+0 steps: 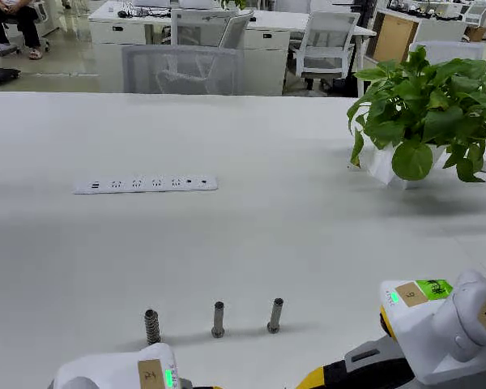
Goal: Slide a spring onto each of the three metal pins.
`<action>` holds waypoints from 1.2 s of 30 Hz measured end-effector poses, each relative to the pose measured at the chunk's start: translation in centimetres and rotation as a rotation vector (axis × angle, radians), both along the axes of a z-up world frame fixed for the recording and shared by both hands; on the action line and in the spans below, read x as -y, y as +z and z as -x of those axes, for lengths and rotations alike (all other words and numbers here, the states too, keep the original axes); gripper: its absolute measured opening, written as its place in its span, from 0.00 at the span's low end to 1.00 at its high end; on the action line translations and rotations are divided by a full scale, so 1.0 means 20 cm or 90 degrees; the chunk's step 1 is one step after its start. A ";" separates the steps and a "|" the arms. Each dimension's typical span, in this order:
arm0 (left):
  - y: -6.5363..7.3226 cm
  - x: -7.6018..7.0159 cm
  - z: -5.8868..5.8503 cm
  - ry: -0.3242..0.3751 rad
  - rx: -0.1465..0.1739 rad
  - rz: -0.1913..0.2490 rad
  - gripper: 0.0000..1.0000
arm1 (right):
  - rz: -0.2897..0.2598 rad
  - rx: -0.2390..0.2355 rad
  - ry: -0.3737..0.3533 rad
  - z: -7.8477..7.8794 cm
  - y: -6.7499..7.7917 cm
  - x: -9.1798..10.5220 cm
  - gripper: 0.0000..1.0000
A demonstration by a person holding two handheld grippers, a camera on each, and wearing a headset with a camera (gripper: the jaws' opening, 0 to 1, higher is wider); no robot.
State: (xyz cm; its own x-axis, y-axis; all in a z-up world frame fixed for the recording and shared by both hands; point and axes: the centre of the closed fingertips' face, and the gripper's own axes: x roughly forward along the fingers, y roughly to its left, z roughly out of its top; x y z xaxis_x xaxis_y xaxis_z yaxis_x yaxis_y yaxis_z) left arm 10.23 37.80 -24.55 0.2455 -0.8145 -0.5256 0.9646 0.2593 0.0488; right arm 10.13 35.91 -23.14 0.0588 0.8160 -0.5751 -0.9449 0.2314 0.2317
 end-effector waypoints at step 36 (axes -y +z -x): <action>-0.03 0.03 -0.01 -0.008 0.000 -0.041 0.10 | 0.073 0.136 0.056 -0.02 0.16 -0.12 0.03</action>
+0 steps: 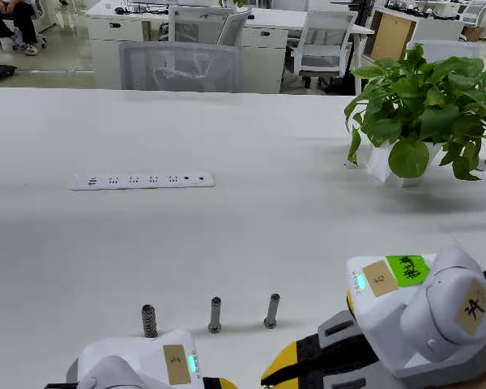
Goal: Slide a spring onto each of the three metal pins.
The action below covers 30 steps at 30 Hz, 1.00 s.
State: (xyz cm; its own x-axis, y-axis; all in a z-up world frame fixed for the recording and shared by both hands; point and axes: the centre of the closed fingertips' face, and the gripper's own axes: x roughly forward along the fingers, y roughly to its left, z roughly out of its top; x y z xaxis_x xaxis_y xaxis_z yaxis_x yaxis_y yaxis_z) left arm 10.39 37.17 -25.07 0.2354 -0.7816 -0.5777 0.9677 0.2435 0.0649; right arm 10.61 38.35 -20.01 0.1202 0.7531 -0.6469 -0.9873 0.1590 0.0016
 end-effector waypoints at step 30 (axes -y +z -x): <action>0.05 0.08 0.02 -0.019 -0.004 0.035 0.10 | 0.167 0.043 0.179 0.05 -0.09 0.07 0.18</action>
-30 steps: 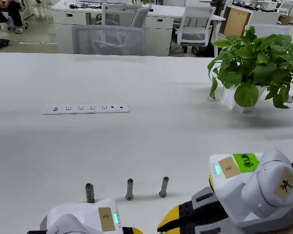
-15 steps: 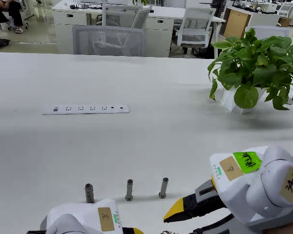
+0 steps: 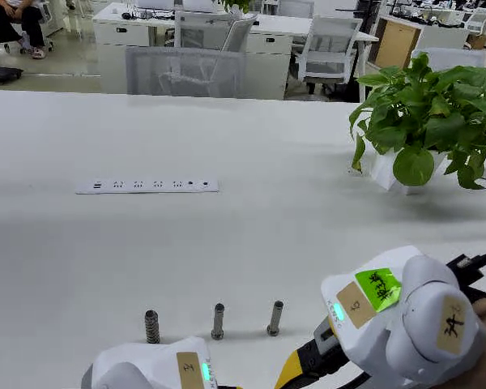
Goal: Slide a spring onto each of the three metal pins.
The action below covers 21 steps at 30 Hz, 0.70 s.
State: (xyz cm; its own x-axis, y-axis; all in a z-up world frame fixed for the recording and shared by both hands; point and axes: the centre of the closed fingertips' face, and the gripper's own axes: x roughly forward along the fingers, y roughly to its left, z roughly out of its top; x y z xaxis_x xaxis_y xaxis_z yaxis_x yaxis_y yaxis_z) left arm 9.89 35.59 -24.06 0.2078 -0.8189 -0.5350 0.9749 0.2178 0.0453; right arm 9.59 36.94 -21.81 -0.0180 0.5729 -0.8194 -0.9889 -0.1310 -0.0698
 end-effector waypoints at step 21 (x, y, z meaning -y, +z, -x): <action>0.03 0.03 0.00 -0.003 0.002 0.020 0.10 | 0.011 -0.016 0.010 0.01 -0.02 0.00 0.13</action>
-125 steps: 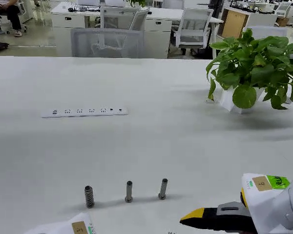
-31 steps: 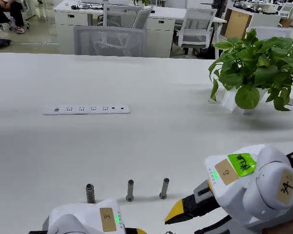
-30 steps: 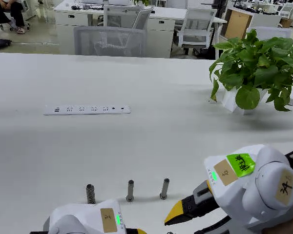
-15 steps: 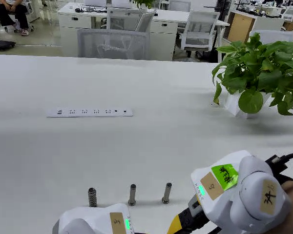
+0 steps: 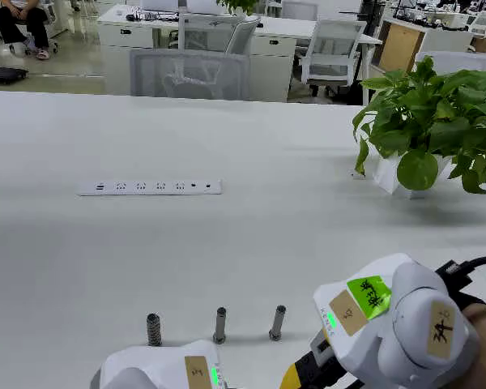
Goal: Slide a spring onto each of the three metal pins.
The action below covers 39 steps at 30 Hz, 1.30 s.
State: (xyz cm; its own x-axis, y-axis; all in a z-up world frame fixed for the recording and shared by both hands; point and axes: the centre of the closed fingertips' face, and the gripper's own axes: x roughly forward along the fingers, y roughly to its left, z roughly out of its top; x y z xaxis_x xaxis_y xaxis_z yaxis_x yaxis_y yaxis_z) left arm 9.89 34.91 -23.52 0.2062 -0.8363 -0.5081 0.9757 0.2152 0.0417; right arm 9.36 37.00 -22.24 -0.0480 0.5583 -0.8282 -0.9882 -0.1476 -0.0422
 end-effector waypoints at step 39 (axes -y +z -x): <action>0.00 -0.31 -0.14 0.232 -0.016 0.054 0.65 | 0.016 0.007 -0.012 -0.06 -0.01 -0.01 0.12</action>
State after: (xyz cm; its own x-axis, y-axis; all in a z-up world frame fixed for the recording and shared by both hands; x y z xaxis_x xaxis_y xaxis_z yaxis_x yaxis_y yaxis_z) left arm 12.71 41.16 -23.55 0.4870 -0.7495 -0.4484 0.8347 0.5505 -0.0135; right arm 10.48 37.12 -22.49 -0.0276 0.5386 -0.8421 -0.9903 -0.1295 -0.0504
